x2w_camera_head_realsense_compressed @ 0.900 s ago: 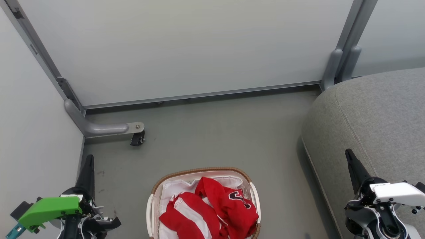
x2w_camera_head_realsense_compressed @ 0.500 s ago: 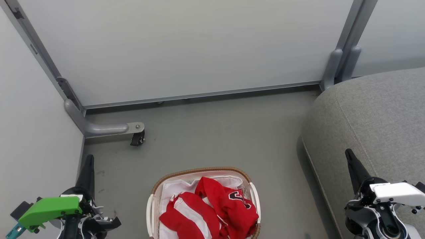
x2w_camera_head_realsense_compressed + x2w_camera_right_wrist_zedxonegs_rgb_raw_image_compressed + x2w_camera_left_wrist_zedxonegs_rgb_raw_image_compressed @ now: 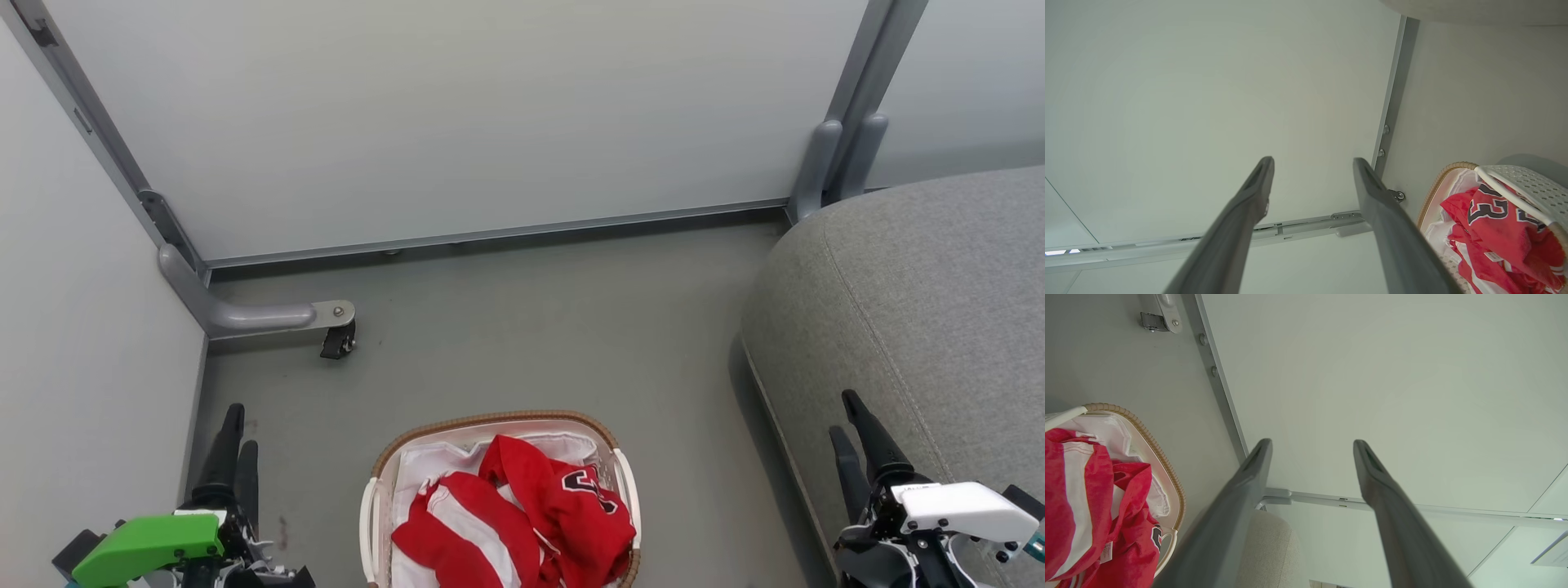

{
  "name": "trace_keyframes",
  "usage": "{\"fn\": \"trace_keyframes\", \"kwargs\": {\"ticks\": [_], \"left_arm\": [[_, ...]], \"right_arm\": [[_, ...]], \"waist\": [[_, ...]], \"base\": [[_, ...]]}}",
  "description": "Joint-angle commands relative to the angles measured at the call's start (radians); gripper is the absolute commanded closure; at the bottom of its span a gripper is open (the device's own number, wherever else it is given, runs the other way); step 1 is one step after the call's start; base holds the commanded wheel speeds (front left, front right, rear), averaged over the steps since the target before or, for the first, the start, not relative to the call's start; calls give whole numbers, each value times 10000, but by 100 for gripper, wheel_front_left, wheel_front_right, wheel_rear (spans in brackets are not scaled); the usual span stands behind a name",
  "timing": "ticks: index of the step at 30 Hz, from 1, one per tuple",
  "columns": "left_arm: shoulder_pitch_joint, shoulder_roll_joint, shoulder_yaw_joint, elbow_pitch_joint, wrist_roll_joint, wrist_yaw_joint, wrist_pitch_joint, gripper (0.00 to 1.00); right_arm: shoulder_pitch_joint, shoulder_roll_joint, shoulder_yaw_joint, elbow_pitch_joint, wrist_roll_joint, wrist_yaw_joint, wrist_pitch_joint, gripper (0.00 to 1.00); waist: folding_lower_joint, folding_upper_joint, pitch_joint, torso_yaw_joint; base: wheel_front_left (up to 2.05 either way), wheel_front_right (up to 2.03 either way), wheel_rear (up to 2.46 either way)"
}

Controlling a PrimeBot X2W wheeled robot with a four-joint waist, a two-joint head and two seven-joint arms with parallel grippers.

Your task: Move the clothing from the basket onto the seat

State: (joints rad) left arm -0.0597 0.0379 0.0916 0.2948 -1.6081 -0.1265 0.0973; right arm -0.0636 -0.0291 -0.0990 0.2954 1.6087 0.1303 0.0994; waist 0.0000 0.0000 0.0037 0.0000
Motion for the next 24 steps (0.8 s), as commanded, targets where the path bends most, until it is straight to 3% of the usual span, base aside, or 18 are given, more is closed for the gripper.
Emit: {"fn": "trace_keyframes", "kwargs": {"ticks": [1,14,24], "left_arm": [[-128,26,-110,-214,139,-11,-118,0],[-19,47,-504,-484,1239,-18,-727,0],[-76,62,-691,-851,3193,-23,-1136,0]], "right_arm": [[-95,-73,63,-170,-136,2,-130,0],[-101,-105,-136,-118,-1834,3,-743,0],[-152,-126,-319,-468,-3627,3,-1153,0]], "waist": [[0,0,4,0],[0,0,20,9],[0,0,31,36]], "base": [[0,0,0],[0,0,0],[0,0,0]]}}
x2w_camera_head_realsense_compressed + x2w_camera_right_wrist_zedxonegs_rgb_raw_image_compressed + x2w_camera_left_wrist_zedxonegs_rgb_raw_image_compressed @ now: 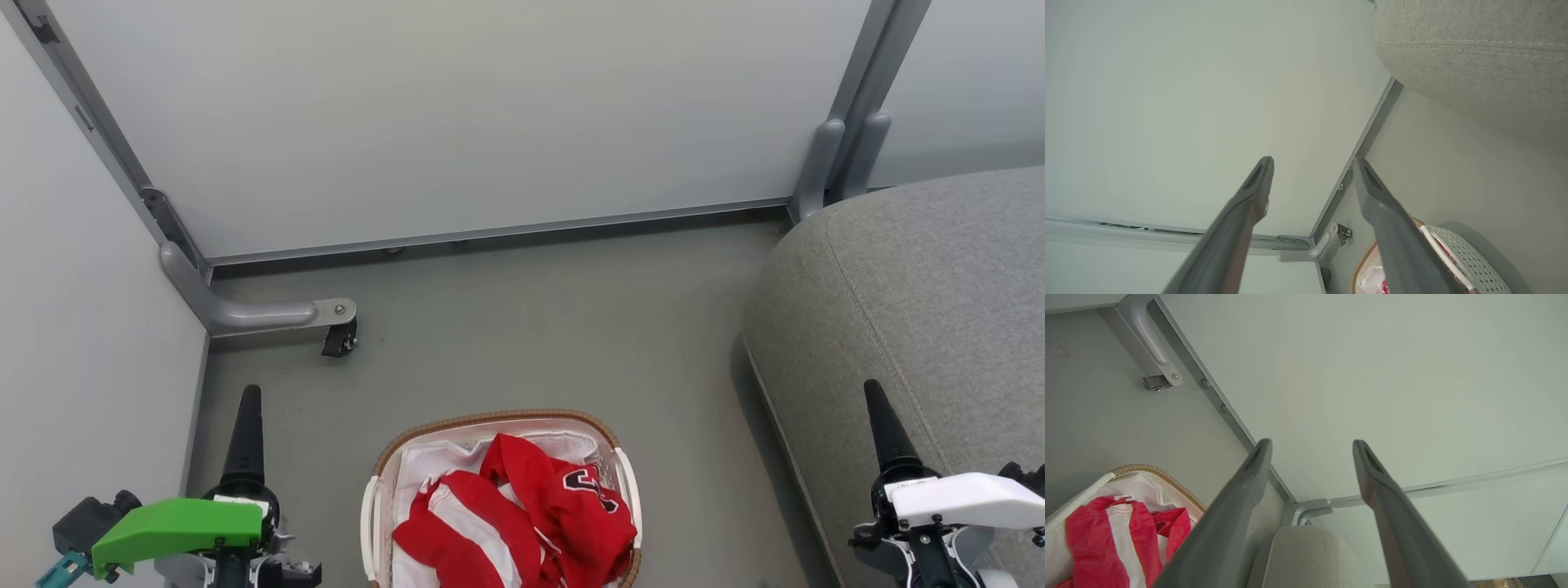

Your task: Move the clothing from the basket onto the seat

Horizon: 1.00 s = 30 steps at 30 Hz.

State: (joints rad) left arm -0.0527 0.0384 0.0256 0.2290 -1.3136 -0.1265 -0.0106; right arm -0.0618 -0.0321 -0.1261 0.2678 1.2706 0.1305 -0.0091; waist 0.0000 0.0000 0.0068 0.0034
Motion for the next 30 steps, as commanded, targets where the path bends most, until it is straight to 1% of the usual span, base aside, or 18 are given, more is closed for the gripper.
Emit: {"fn": "trace_keyframes", "kwargs": {"ticks": [1,7,15,17,23,30], "left_arm": [[-156,58,-44,-241,488,-24,-104,0],[-182,66,-166,-575,2038,80,-325,0],[-82,77,-527,-747,3709,309,-598,0],[-57,80,-610,-751,4137,336,-666,0],[31,87,-755,-733,5190,428,-853,0],[155,94,-842,-641,6259,436,-1072,0]], "right_arm": [[-177,-97,-44,-239,-451,1,-112,0],[-177,-110,32,-568,-1848,1,-334,0],[-128,-120,238,-791,-3561,1,-610,0],[-121,-121,327,-900,-4158,2,-678,0],[-42,-128,560,-1027,-5518,2,-866,0],[46,-141,737,-887,-6635,2,-1086,0]], "waist": [[0,0,2,4],[0,0,21,17],[0,0,41,39],[0,0,48,48],[0,0,61,67],[0,0,62,82]], "base": [[0,0,0],[0,0,0],[0,0,0],[0,0,0],[0,0,0],[0,0,0]]}}
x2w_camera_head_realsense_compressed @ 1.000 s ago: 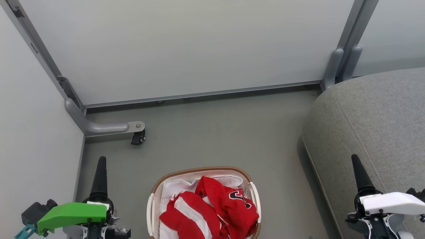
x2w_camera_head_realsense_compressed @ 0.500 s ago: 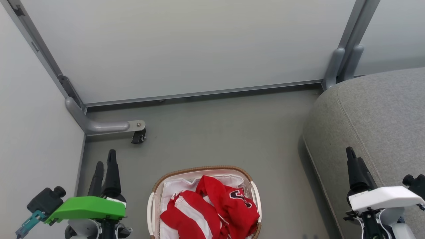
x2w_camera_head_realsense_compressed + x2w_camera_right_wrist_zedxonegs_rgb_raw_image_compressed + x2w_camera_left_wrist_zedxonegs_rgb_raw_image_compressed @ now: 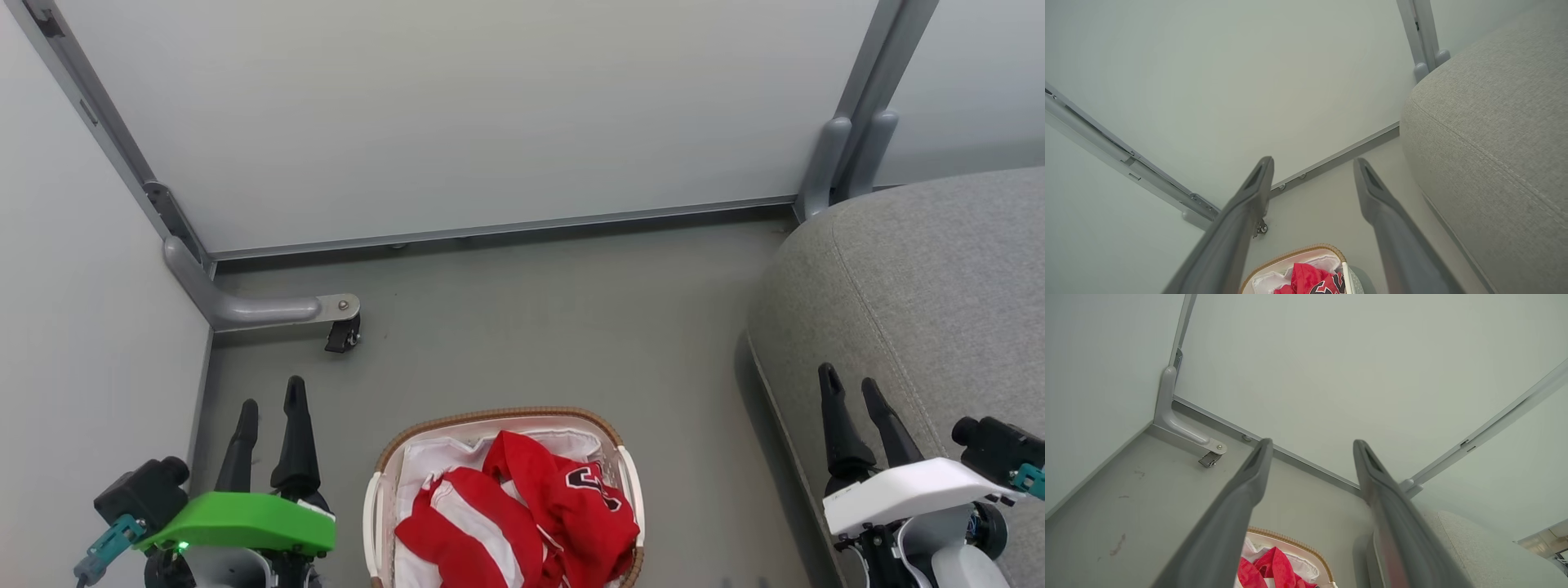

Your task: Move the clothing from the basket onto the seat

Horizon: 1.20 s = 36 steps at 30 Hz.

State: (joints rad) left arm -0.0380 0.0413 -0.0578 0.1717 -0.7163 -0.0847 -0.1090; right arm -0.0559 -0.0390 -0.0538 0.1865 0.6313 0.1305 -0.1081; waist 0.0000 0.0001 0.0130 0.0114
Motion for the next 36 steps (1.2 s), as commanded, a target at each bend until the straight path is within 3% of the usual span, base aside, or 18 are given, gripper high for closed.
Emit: {"fn": "trace_keyframes", "kwargs": {"ticks": [1,36], "left_arm": [[26,66,-12,-45,400,23,-109,0],[335,100,-244,758,3717,113,-986,0]], "right_arm": [[-6,-74,25,-65,-366,2,-119,0],[212,-112,240,303,-4132,3,-993,0]], "waist": [[0,-1,0,4],[0,-1,35,77]], "base": [[0,0,0],[0,0,0]]}}
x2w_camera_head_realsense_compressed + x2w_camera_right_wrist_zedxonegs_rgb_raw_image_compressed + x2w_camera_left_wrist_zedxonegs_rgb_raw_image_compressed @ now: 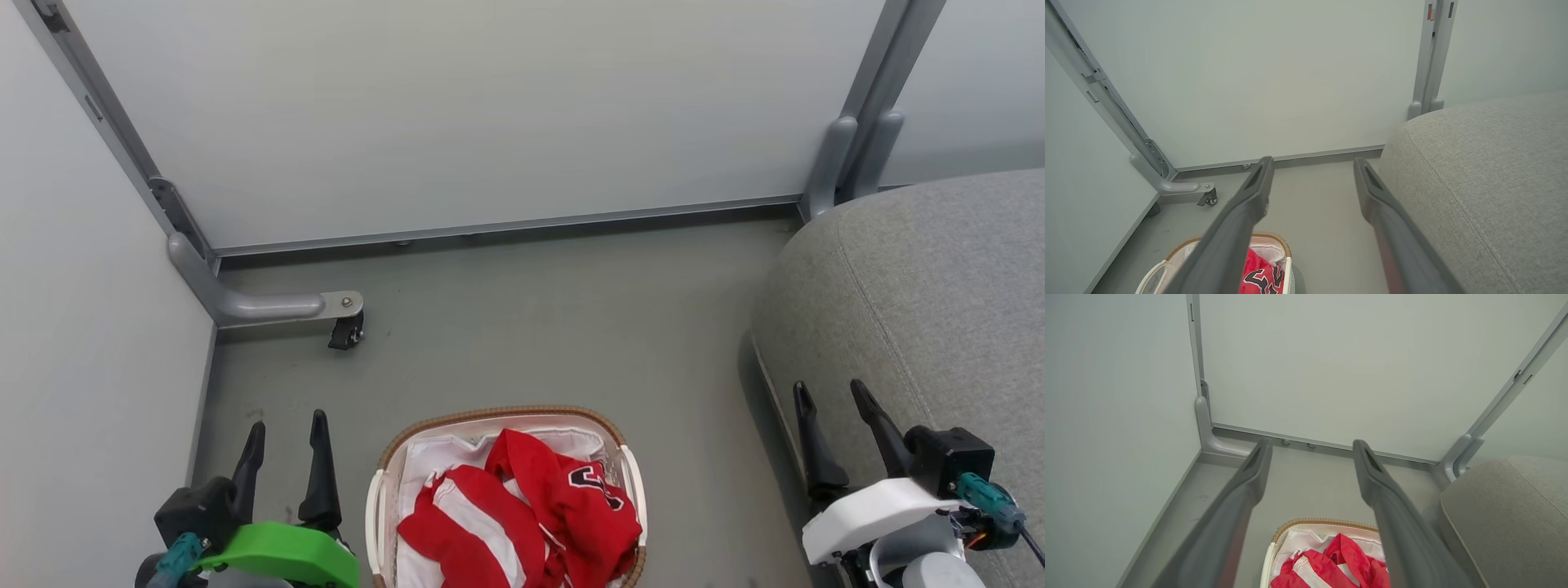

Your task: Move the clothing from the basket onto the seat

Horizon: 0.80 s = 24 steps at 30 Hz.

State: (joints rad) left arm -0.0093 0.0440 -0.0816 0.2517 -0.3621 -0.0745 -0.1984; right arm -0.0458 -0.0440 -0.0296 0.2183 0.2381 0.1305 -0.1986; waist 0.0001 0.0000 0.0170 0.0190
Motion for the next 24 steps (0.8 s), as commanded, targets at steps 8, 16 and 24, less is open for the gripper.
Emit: {"fn": "trace_keyframes", "kwargs": {"ticks": [8,16,24], "left_arm": [[180,79,-14,117,719,-54,-252,0],[309,84,-69,203,1234,-86,-403,0],[426,89,-157,270,1764,-122,-535,0]], "right_arm": [[177,-68,157,123,-798,3,-259,0],[251,-76,233,148,-1421,3,-403,0],[339,-84,283,189,-1952,4,-546,0]], "waist": [[0,0,-70,38],[0,0,-107,60],[-1,0,-131,65]], "base": [[0,0,0],[0,0,0],[0,0,0]]}}
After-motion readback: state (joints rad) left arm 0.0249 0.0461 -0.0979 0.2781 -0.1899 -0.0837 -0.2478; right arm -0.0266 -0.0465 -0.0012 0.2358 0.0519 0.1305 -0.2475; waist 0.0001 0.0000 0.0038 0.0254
